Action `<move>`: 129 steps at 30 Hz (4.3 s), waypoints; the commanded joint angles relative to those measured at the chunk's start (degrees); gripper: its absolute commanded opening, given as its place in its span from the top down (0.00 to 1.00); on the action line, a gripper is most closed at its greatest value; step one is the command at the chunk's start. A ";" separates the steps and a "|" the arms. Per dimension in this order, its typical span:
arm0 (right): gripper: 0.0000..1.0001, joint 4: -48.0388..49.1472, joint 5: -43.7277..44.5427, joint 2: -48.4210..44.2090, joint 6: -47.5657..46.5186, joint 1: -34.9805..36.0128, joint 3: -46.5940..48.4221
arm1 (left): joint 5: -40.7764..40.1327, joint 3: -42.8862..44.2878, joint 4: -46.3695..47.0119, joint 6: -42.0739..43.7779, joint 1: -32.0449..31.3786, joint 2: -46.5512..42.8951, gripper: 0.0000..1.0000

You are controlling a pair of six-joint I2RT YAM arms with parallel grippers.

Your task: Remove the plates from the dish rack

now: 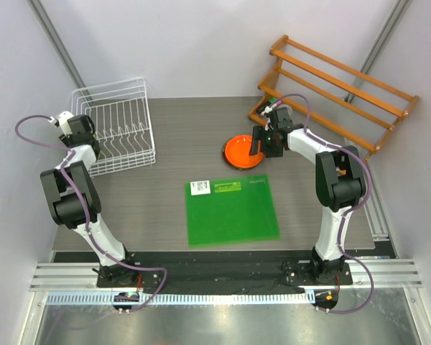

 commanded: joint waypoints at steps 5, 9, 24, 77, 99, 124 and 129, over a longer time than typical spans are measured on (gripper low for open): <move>0.25 1.27 -1.42 0.65 -0.87 -0.35 2.46 | -0.56 3.98 2.93 0.36 1.03 2.06 0.63; 0.25 1.27 -1.68 1.01 -0.78 -0.35 2.64 | -0.82 4.51 2.31 0.45 1.12 2.59 0.71; 0.26 1.27 -1.16 0.13 -0.61 -0.35 2.37 | 2.96 5.82 -0.76 2.73 0.77 -1.71 1.00; 0.18 9.27 -12.84 -25.62 6.25 2.20 -10.46 | 41.01 -19.92 -4.37 -19.76 -17.16 -46.37 1.00; 0.17 15.77 -20.66 -20.27 10.64 4.57 -11.16 | 41.10 -24.14 1.95 -22.75 -25.24 -44.70 1.00; 0.17 27.63 -28.66 -13.94 17.23 10.29 -8.88 | 40.40 -20.72 9.42 -25.47 -36.32 -32.05 1.00; 0.26 30.01 -30.07 -11.21 18.38 10.55 -8.52 | 43.12 -20.10 11.98 -26.71 -38.07 -30.20 1.00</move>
